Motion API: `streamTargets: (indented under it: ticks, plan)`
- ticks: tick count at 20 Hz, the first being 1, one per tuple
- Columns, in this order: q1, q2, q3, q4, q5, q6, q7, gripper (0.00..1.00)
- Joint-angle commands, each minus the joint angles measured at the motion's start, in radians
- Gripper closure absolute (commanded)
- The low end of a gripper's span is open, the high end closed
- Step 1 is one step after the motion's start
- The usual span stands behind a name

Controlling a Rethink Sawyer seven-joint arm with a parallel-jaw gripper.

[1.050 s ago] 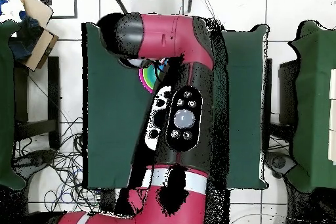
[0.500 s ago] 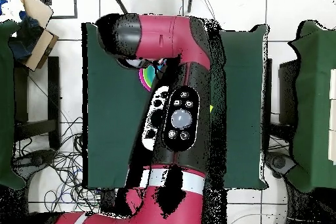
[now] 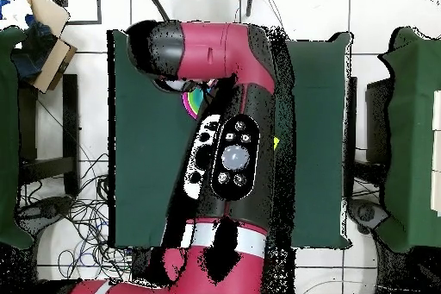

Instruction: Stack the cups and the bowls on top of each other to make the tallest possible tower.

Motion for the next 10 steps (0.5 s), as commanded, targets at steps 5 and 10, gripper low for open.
streamTargets:
  ticks: [5,10]
  plan:
    - [0.025,0.054,0.02,0.156,-0.012,-0.106,0.165,1.0]
    - [0.028,0.061,0.016,0.173,-0.007,-0.156,0.169,1.0]
